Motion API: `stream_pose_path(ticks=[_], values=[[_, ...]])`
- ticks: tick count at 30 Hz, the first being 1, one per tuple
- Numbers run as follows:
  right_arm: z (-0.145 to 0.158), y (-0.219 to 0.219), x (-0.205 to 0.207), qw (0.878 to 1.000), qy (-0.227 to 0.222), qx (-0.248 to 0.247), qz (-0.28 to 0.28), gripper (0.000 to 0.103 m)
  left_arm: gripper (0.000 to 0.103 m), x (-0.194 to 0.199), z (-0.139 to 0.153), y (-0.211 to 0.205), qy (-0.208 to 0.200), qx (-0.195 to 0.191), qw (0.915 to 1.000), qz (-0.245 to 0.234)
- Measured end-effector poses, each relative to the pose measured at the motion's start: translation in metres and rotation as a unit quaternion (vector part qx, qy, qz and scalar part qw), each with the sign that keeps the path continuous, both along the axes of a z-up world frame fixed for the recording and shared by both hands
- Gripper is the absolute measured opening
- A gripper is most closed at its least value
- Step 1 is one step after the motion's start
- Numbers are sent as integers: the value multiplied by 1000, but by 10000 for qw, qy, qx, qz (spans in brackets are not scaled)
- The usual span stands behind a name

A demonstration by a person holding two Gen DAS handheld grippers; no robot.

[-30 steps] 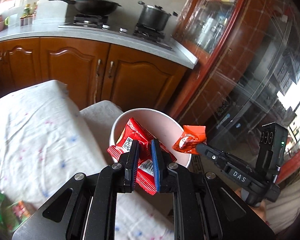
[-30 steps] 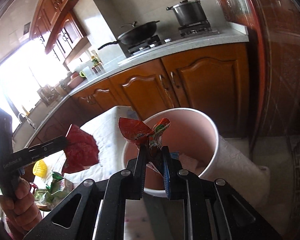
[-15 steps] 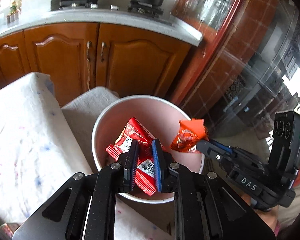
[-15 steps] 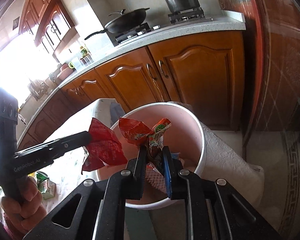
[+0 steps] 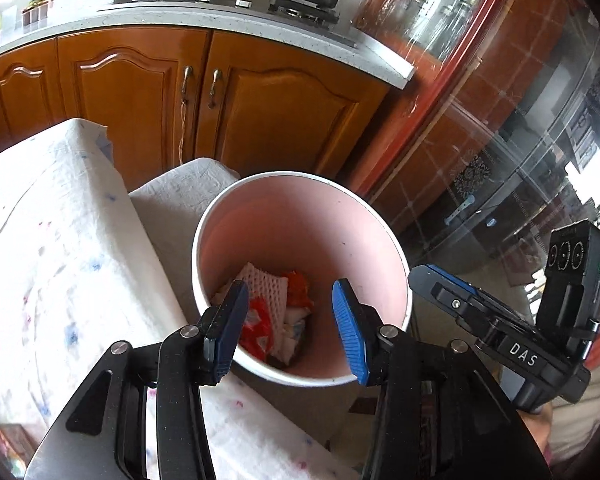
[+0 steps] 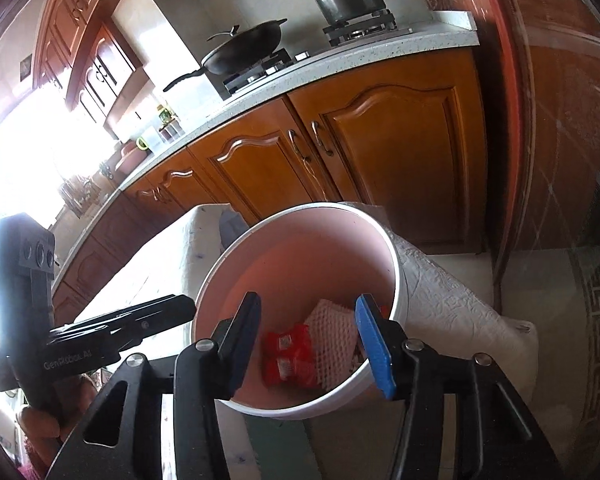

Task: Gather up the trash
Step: 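Open both tools to drop the red bag and wrapper into the bin, then move both open tools back over the remaining trash on the table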

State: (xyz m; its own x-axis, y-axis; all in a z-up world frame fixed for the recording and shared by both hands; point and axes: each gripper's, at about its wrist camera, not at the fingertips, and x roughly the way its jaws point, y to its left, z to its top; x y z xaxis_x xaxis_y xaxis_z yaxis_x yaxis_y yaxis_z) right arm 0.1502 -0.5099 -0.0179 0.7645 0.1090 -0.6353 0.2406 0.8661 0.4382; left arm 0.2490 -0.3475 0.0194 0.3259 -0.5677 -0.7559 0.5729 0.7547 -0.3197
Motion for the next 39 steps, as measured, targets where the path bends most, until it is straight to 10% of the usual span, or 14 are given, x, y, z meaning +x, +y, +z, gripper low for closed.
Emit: stream_pose_path(ticks=[13, 39], values=[[16, 33, -20, 9984, -525, 135, 145, 71, 44, -30, 11, 68, -83, -247, 9987, 441], [17, 168, -14, 9877, -543, 111, 1465, 71, 44, -95, 30, 235, -369, -539, 9857, 1554]])
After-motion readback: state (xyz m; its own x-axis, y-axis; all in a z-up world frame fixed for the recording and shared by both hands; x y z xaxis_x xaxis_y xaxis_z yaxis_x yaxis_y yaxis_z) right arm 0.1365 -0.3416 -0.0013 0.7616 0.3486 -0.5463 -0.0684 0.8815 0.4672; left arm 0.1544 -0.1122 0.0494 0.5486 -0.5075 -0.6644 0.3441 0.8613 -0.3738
